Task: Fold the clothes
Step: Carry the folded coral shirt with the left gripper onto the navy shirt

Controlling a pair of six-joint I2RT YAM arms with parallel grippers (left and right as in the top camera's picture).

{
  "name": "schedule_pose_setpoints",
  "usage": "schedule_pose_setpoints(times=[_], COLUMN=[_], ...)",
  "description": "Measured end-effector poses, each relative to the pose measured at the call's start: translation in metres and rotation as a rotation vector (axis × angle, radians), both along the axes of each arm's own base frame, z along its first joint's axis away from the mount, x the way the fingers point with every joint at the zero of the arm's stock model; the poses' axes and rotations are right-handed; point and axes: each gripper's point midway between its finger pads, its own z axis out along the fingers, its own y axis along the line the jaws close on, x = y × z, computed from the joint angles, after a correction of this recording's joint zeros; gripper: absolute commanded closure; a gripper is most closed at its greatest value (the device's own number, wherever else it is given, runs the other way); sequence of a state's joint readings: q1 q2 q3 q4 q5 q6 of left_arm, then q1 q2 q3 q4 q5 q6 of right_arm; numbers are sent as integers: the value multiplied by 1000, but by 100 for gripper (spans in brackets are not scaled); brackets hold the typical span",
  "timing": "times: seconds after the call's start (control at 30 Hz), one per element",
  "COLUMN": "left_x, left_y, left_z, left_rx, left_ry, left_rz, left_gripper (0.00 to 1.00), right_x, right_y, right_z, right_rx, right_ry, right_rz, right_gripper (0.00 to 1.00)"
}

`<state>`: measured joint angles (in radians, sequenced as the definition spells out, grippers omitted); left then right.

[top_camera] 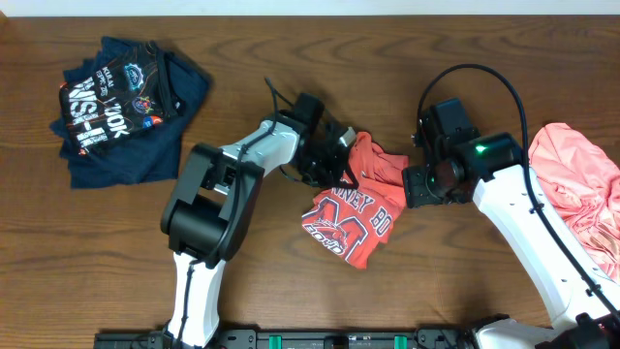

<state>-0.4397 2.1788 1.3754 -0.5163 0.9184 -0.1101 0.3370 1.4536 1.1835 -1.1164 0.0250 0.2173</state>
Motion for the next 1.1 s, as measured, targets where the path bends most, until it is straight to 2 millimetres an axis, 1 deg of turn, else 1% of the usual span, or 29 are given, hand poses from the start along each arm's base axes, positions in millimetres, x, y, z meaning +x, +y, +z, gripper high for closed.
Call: schedule_pose_setpoints(times=[0.1, 0.17, 0.2, 0.27, 0.33, 0.43, 0.5, 0.53, 0.57, 0.63, 0.7, 0.77, 0.87, 1.0, 1.03, 1.07, 1.1], left_x=[15, 30, 37, 58, 80, 109, 126, 134, 139, 149, 155, 159, 166, 173, 174, 174, 173], left_y=[15, 30, 39, 63, 91, 144, 184, 208, 225, 266, 305, 337, 380, 429, 438, 447, 456], left_z=[2, 8, 13, 30, 58, 108, 140, 157, 167, 186, 194, 195, 198, 204, 204, 201, 197], left_rx=[1, 8, 15, 37, 65, 125, 172, 195, 211, 246, 284, 315, 343, 364, 369, 375, 387], left_ry=[-1, -18, -35, -102, -199, -367, -477, -534, -572, -639, -679, -695, -734, -790, -794, -788, -776], left_rz=[54, 104, 130, 197, 275, 414, 518, 578, 621, 717, 803, 871, 964, 1077, 1103, 1125, 1147], left_gripper=[94, 94, 94, 94, 94, 94, 94, 94, 94, 94, 94, 94, 94, 94, 91, 72, 45], right_x=[0, 0, 0, -1, -2, -4, -4, -4, -4, -4, -3, -3, -3, -3, -3, -3, -3], right_y=[0, 0, 0, -1, -2, -6, -7, -8, -9, -10, -11, -12, -12, -12, -12, -12, -12], right_z=[0, 0, 0, 0, 0, -1, -1, -1, -1, -1, -1, -1, -1, -1, -1, -1, -1], right_rx=[0, -1, -1, -1, -4, -7, -8, -9, -8, -9, -9, -8, -8, -8, -8, -8, -8], right_ry=[1, 1, 1, 3, 10, 20, 24, 25, 25, 26, 26, 26, 26, 26, 26, 26, 26], right_rz=[0, 0, -1, -1, -6, -16, -20, -23, -26, -31, -35, -38, -39, -39, -39, -39, -39], right_gripper=[33, 35, 35, 37, 37, 37, 37, 37, 37, 37, 37, 37, 37, 37, 37, 37, 36])
